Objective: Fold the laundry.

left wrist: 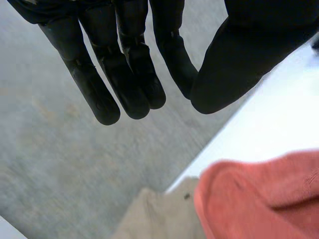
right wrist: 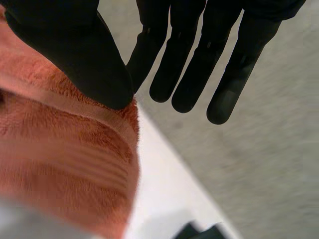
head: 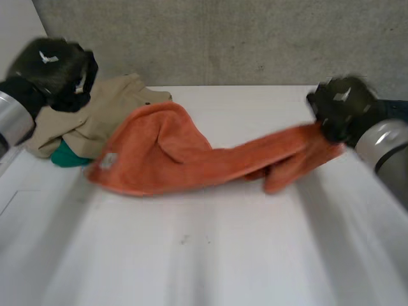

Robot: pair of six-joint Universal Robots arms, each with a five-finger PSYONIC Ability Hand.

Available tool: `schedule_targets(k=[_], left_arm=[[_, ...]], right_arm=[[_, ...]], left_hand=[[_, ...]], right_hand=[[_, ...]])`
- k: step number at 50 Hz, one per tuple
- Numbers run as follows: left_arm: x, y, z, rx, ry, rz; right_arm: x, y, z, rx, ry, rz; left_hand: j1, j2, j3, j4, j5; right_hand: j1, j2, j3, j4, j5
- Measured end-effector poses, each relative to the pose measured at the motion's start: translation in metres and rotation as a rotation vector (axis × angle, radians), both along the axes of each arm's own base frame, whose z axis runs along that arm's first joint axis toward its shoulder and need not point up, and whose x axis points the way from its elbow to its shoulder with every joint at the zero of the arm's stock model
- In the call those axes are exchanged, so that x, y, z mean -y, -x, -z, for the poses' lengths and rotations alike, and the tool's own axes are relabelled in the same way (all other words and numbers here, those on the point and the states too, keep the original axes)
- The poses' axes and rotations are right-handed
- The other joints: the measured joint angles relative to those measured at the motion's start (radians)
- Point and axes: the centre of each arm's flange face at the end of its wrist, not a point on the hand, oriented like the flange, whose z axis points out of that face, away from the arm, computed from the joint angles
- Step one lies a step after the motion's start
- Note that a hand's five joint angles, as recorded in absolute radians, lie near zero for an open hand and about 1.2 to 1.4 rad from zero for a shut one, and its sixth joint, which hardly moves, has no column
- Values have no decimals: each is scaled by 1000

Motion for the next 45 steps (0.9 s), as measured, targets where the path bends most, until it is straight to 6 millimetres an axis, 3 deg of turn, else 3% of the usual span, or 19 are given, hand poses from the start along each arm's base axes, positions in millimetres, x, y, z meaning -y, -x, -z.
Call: schedule_targets(k=[5, 9, 13, 15, 17, 22, 27, 32, 45], left_arm=[[-22, -2, -17, -74, -17, 2], [-31, -1, -9, -99, -69, 10], [-32, 1, 12, -103, -142, 21], [-28, 5, 32, -97, -198, 28], [-26, 11, 56, -86, -264, 42], [-26, 25, 110, -48, -417, 66], [-25, 29, 143, -24, -486, 63], [-17, 32, 162, -18, -480, 62], [17, 37, 190, 108, -373, 51]], right_arm=[[6, 4, -48, 18, 68, 6], [17, 3, -53, 14, 48, -3], [35, -2, -31, 0, -27, -10], [43, -5, -12, -11, -78, -12], [50, -8, 9, -22, -132, -12], [56, -8, 39, -23, -208, 9], [62, -6, 48, 8, -203, 35], [67, -5, 54, 22, -191, 48], [60, -4, 76, 2, -245, 41]], left_hand=[[0, 0, 0, 0, 0], [0, 0, 0, 0, 0], [-32, -35, -22, -21, -21], [-395, -372, -367, -354, -341], [-573, -563, -554, -567, -531], [-609, -653, -641, -664, -624], [-609, -655, -641, -664, -626], [-609, -655, -641, -664, -626], [-609, -655, -641, -665, -626]], right_hand=[[0, 0, 0, 0, 6], [0, 0, 0, 0, 10], [0, 0, 0, 0, 10], [0, 0, 0, 0, 10], [0, 0, 0, 0, 10], [0, 0, 0, 0, 10], [0, 0, 0, 0, 10], [0, 0, 0, 0, 10], [0, 0, 0, 0, 10]])
